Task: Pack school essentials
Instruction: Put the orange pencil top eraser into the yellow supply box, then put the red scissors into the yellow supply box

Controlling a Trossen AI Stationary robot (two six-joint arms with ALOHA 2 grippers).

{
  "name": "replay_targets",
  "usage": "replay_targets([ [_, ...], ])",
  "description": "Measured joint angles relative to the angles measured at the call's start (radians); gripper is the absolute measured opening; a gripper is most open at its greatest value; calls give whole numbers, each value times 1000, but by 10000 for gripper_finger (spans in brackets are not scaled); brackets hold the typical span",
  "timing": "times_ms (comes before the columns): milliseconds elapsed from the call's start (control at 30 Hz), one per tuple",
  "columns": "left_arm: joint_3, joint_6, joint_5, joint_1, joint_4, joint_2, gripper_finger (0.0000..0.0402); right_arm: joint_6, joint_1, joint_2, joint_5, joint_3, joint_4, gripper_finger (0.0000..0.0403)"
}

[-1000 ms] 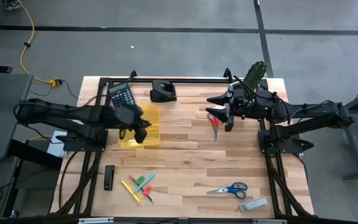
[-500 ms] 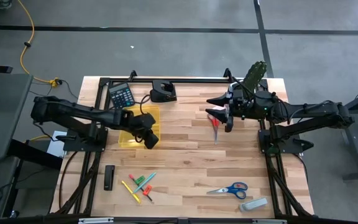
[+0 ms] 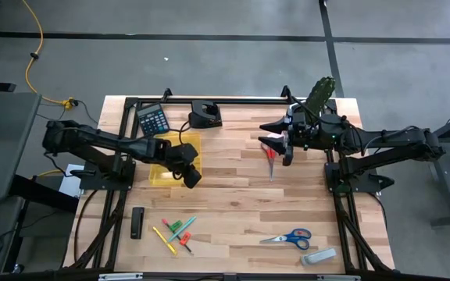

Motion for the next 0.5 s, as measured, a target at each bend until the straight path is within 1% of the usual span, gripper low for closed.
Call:
replay_targets([
  [300, 0, 2, 5, 0, -5, -5, 111, 0, 0, 0, -1, 0, -3, 208],
  [433, 4, 33, 10, 8, -10, -33, 133, 0, 0, 0, -2, 0, -3, 208],
  [500, 15, 58, 17, 24, -31, -69, 138, 0, 0, 0, -2, 0, -3, 208],
])
